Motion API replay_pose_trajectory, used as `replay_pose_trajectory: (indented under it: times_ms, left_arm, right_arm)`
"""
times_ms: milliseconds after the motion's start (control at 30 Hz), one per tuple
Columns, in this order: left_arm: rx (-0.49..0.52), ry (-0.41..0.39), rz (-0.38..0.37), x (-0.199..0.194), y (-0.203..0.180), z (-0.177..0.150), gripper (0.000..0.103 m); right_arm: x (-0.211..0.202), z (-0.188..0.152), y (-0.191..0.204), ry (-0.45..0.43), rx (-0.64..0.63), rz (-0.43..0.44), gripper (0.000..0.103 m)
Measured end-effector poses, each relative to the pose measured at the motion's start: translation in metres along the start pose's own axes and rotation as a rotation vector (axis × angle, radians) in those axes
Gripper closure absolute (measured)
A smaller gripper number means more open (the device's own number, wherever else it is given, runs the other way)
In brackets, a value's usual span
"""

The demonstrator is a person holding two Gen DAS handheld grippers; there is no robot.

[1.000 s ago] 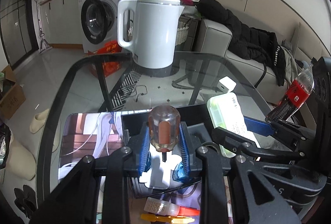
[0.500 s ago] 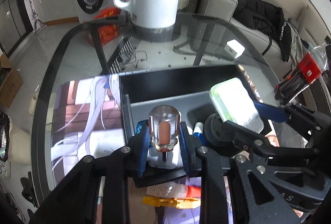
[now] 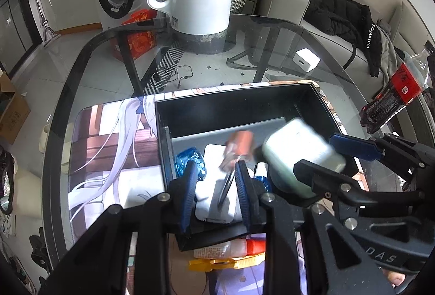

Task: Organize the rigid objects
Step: 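Raise both open tools away from the black box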

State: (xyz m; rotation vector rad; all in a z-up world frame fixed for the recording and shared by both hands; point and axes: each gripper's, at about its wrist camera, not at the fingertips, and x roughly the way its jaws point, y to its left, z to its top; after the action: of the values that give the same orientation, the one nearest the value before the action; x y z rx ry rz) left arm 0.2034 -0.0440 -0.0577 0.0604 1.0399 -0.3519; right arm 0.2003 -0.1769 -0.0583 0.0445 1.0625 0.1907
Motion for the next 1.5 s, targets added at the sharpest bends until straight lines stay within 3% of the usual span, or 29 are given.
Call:
replay_pose_trajectory:
  times_ms: [333, 467, 600, 733, 1100, 1267, 1500]
  left_arm:
    - [-0.001, -0.013, 0.002, -0.003, 0.0, 0.0, 0.071]
    - [-0.005, -0.024, 0.011, -0.007, 0.001, 0.0, 0.061]
    - [-0.003, -0.047, 0.006, -0.019, 0.003, -0.003, 0.059]
    - [0.019, -0.116, 0.026, -0.041, 0.0, -0.009, 0.058]
    - [0.12, -0.434, 0.109, -0.12, -0.009, -0.041, 0.051]
    - [0.146, -0.469, 0.1, -0.136, -0.008, -0.054, 0.048]
    - [0.178, -0.445, 0.107, -0.141, -0.003, -0.072, 0.047]
  right_arm:
    - [-0.002, 0.0, -0.002, -0.007, 0.019, 0.017, 0.046]
    - [-0.005, 0.0, -0.003, -0.018, 0.023, 0.016, 0.046]
    - [-0.015, 0.0, -0.003, -0.057, 0.016, 0.018, 0.046]
    - [-0.036, -0.004, 0.005, -0.127, -0.008, 0.018, 0.046]
    - [-0.111, -0.029, 0.033, -0.418, -0.09, 0.008, 0.046]
    - [-0.132, -0.046, 0.048, -0.488, -0.16, 0.025, 0.046]
    - [-0.139, -0.066, 0.063, -0.485, -0.243, 0.039, 0.046]
